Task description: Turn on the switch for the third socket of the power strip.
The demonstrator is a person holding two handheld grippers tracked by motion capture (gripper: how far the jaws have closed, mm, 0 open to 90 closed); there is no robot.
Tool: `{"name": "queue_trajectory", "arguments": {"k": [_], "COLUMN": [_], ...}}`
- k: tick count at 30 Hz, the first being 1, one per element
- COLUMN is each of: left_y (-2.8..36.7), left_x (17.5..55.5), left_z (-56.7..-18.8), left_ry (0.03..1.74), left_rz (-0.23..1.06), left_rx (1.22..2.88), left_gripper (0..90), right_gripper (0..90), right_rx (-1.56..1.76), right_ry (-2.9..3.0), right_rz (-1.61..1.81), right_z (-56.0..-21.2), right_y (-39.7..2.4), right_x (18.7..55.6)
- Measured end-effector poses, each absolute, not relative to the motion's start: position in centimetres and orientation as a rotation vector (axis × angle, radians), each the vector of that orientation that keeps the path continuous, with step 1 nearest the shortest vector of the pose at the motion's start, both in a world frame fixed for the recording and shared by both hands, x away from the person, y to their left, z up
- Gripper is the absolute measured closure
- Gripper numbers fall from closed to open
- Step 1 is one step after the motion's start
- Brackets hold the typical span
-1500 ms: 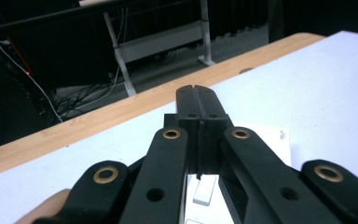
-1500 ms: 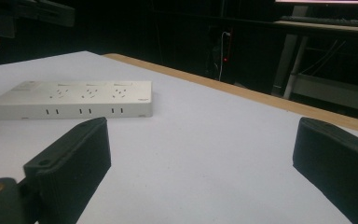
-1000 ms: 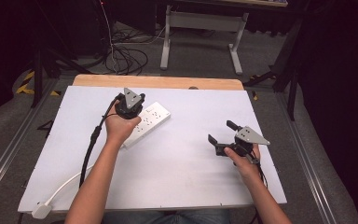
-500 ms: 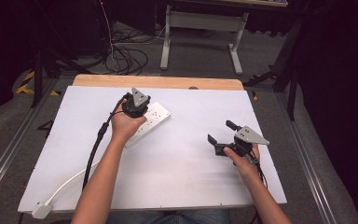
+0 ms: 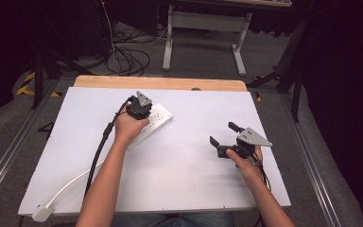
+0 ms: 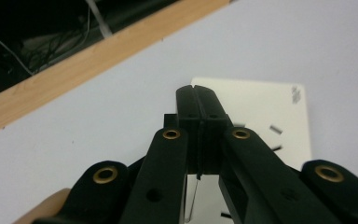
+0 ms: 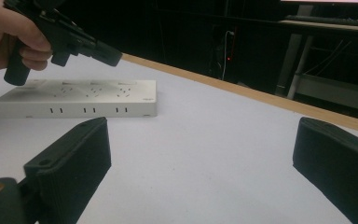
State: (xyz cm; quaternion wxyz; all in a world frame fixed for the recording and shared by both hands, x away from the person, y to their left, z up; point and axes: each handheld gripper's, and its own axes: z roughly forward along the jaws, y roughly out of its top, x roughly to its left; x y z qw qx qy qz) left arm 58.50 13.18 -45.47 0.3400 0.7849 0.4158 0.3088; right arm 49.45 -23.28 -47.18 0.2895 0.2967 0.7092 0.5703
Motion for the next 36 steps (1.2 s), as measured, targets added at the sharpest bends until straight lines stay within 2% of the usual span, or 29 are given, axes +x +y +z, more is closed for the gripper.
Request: {"name": "queue_trajectory", "arguments": {"k": [8, 13, 36], "left_y": [12.2, 12.5, 12.6], "left_x": [59.6, 59.9, 60.5], "left_z": [-45.4, -45.8, -46.1], "left_ry": [1.121, 1.167, 1.175], "left_rz": [0.767, 0.742, 0.718], "left_rx": [2.138, 2.146, 2.156], "left_gripper": [89.9, 89.9, 89.9], "right_gripper": [4.8, 4.8, 5.0], "right_rx": [0.793, 0.794, 0.793], "right_ry": [1.89, 1.887, 1.894], "right_rz": [1.524, 1.527, 1.524], "right_z": [-47.1, -47.1, -47.2], "right_y": [-23.3, -23.4, -23.3], "right_x": [49.4, 49.4, 49.4]}}
